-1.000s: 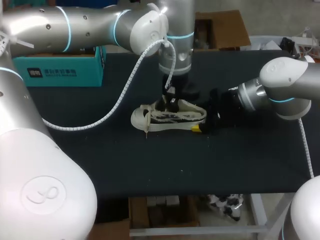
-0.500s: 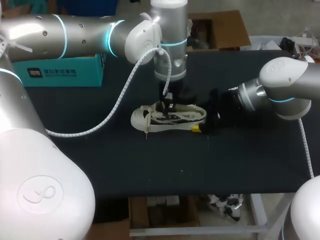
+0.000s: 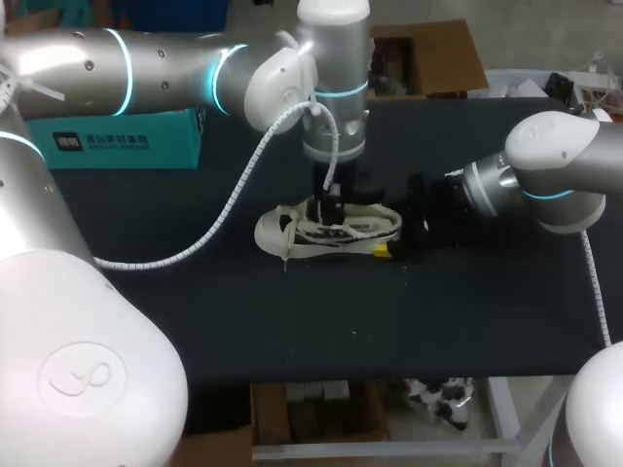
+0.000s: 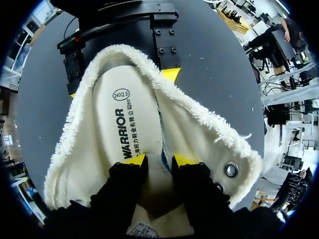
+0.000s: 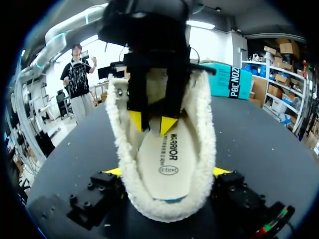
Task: Open the shoe tongue, take the insole out of the shoe, put the insole back into the shoe, and pack the shoe into the shoebox
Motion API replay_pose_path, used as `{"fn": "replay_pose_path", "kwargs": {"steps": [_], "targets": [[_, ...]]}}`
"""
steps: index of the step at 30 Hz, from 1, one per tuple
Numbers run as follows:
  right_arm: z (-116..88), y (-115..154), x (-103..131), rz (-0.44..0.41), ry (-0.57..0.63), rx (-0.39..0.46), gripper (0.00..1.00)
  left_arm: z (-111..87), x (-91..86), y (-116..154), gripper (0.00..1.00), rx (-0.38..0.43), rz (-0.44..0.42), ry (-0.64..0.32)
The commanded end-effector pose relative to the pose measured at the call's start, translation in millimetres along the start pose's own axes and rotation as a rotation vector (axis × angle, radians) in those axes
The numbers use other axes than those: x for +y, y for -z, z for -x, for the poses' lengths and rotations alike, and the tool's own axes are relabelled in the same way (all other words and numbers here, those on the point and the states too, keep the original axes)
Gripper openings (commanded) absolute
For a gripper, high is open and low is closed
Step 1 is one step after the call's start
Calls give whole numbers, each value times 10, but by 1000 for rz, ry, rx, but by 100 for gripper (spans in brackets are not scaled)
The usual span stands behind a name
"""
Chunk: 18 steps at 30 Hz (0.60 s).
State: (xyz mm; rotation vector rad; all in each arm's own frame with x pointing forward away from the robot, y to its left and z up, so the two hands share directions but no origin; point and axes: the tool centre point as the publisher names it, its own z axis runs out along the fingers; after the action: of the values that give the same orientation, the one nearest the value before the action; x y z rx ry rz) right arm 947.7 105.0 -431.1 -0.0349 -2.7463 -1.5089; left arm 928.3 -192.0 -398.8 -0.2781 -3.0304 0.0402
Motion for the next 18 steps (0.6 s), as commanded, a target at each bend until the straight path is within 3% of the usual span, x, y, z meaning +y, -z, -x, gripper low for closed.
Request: {"fn": "replay_pose_path", "kwargs": {"steps": [1,8,14,15,18], "targets": [[15,-38,-39,3,0,-1,0,-21,-14,-542,36,-75,31,22],[15,-38,-39,3,0,-1,0,206,-3,-846,37,-180,71,50],[15,-38,-39,3,0,-1,0,436,74,-1021,36,-218,94,69],[15,-38,-39,3,0,-1,0,473,91,-1039,32,-227,100,77],[15,-38,-39,3,0,-1,0,574,132,-1056,0,-244,103,87]]}}
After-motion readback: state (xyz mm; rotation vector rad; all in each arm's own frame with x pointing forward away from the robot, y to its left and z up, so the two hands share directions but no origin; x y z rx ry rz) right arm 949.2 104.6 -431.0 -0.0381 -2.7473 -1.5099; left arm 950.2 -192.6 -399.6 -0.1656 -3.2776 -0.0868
